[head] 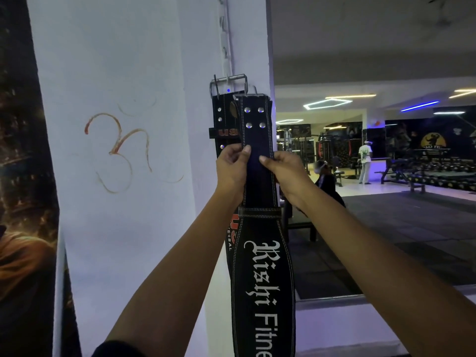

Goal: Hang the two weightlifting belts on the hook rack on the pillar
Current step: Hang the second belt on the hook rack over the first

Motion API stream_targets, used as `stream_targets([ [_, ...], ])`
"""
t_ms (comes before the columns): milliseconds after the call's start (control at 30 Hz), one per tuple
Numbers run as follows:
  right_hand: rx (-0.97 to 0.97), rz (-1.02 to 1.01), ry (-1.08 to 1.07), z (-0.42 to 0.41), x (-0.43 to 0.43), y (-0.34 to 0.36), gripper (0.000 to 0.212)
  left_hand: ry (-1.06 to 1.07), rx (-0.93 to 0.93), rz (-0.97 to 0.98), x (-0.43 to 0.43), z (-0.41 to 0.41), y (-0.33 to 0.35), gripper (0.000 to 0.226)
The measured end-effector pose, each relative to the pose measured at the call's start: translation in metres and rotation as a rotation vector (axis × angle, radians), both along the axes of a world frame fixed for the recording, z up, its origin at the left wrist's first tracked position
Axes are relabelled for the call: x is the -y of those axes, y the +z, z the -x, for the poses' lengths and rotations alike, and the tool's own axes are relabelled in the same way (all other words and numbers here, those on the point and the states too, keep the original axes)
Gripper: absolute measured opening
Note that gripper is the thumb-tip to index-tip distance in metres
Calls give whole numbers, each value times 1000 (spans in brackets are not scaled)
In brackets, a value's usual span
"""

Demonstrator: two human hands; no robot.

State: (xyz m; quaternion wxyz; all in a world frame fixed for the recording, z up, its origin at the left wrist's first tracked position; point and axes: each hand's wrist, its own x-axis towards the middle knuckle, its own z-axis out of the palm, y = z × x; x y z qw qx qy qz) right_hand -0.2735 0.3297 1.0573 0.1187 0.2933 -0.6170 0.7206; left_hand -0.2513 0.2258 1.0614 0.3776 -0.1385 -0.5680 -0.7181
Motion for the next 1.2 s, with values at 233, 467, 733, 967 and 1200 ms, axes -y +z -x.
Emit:
stream_targets([
  [233,205,168,-1,4,8,56,10,16,45,75,0,3,-5,7],
  [467,194,195,90,5,11,60,28,10,75,30,2,1,24,33],
  [733,80,198,128,21,9,64,60,192,44,127,-8,18,34,39],
  [967,89,164,-14,45,11,78,43,228,-21,168,-8,40,44,58],
  [1200,135,204,9,73,17,91,24,132,-56,152,2,65,54,55],
])
